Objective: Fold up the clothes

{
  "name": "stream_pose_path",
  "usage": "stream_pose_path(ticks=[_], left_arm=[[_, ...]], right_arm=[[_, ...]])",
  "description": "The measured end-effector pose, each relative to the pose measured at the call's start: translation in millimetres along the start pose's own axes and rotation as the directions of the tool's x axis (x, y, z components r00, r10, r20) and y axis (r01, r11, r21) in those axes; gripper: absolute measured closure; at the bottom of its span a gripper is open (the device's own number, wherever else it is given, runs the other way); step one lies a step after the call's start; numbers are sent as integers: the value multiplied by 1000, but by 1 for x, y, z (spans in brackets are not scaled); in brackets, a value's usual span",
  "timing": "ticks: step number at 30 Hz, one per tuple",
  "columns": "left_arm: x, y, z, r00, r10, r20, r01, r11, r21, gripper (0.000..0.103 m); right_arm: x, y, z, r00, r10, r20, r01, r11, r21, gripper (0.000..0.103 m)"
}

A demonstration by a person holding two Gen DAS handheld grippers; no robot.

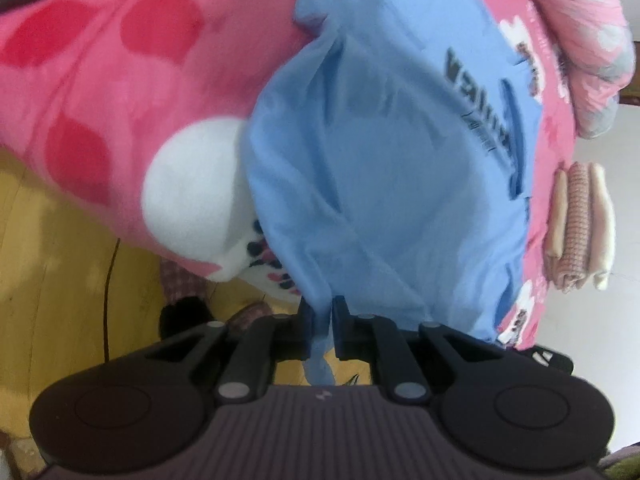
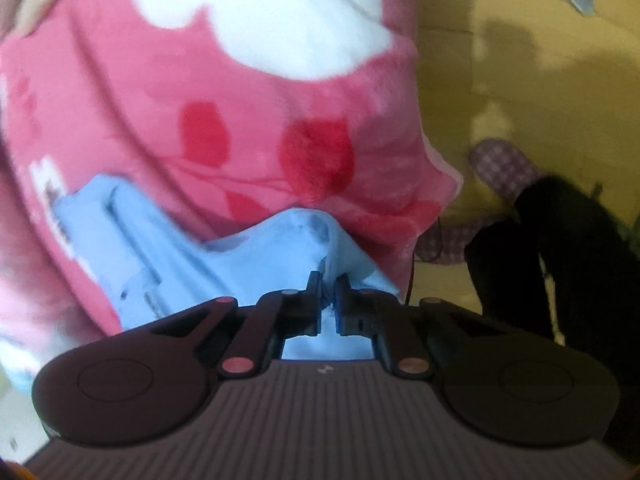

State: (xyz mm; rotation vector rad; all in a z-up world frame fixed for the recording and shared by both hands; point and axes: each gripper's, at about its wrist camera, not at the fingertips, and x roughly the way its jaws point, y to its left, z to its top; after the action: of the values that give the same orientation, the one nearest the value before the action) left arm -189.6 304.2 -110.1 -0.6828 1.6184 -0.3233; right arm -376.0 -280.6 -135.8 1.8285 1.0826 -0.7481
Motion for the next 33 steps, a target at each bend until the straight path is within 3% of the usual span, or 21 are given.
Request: stream_pose_path(ticks=[3, 5, 7, 10, 13, 17, 20, 23, 25, 27, 29, 31, 33], left_arm=[[-11, -5, -7, 1000, 0, 22, -1, 1000, 28, 96], [-18, -8, -12, 999, 17, 34, -19, 998, 56, 99], [-24, -10, -17, 998, 52, 45, -56, 994, 94, 100], [-26, -8, -21, 995, 85, 48, -90, 989, 116, 100], [-21, 0, -27, 996, 85, 40, -89, 991, 100, 100], [-16, 11, -35, 994, 95, 60, -100, 991, 93, 100], [-18, 9, -40, 985, 144, 99, -158, 975, 158, 100], [-29, -1, -45, 967, 206, 153, -241, 935, 260, 101], [-36, -8, -48, 949, 254, 185, -303, 894, 330, 101], [-36, -9, -49, 937, 301, 177, -346, 866, 362, 101], [-38, -7, -49, 938, 308, 158, -344, 873, 345, 101], [-42, -10, -52, 938, 306, 163, -346, 864, 366, 101], [-43, -8, -53, 940, 305, 154, -340, 877, 339, 101]], right_arm=[[-22, 10, -3, 1000, -2, -14, -1, 976, -217, 99], [-37, 20, -9, 999, -31, -18, 21, 904, -426, 99], [-49, 27, -14, 998, -67, -5, 51, 805, -590, 100], [-52, 19, -6, 992, -127, 25, 110, 725, -680, 100], [-52, 8, 6, 996, -93, 18, 82, 753, -653, 100], [-44, 3, 7, 998, -59, 12, 52, 749, -661, 100], [-51, 8, 8, 998, -65, 14, 58, 743, -667, 100], [-61, 19, 2, 1000, -28, 11, 28, 722, -692, 100], [-69, 31, -5, 1000, 13, 7, -4, 669, -744, 100], [-64, 35, -5, 999, -36, 21, 39, 635, -771, 100], [-57, 34, 2, 995, -98, 29, 87, 653, -752, 100], [-60, 39, 0, 998, -56, 11, 45, 640, -767, 100], [-59, 40, 0, 998, -65, 15, 53, 626, -778, 100]])
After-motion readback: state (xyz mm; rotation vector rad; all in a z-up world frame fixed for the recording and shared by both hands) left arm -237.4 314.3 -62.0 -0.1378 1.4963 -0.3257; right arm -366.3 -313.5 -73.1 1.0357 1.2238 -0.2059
